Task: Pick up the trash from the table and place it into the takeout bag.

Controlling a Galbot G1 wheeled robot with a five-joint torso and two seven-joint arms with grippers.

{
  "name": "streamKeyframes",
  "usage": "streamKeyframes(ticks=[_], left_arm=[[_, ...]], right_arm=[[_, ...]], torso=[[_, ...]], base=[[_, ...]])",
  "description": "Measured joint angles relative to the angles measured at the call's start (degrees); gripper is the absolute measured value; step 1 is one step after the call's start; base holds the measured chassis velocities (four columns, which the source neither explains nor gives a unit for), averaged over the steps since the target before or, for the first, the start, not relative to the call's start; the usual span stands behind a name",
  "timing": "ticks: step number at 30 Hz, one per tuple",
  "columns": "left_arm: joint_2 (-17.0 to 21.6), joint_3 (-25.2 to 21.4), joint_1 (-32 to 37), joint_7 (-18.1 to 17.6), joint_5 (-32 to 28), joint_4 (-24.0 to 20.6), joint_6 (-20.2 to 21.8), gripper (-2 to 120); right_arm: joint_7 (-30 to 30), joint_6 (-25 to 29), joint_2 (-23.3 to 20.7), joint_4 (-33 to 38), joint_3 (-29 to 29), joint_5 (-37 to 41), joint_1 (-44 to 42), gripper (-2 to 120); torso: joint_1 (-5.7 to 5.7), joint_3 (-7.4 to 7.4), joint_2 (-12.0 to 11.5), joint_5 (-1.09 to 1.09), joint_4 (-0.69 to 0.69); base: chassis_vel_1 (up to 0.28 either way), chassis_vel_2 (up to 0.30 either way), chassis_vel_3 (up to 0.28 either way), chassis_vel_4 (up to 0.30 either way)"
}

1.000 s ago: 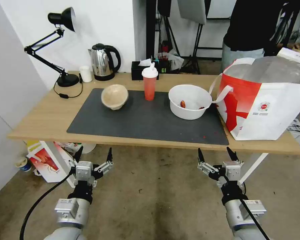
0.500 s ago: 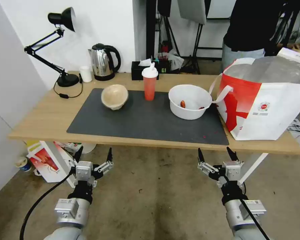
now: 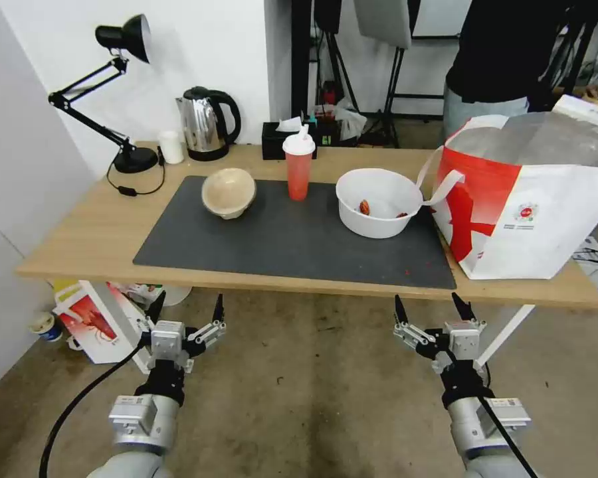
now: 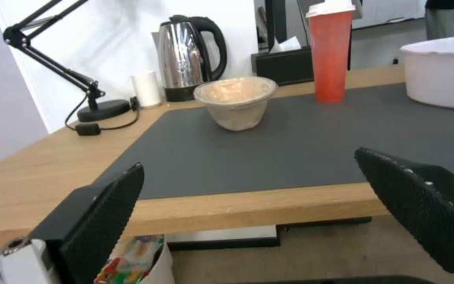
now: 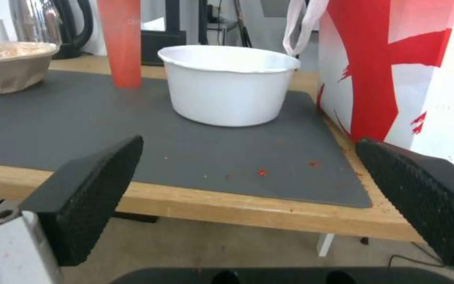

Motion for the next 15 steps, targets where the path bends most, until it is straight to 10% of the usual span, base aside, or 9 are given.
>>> streamKeyframes(ticks=[15], left_arm=[[0.0,0.0,0.0,0.0,0.0,0.0,0.0,100]], right_arm=[[0.0,0.0,0.0,0.0,0.0,0.0,0.0,100]], torso=[[0.0,0.0,0.0,0.0,0.0]], base=[[0.0,0.0,0.0,0.0]])
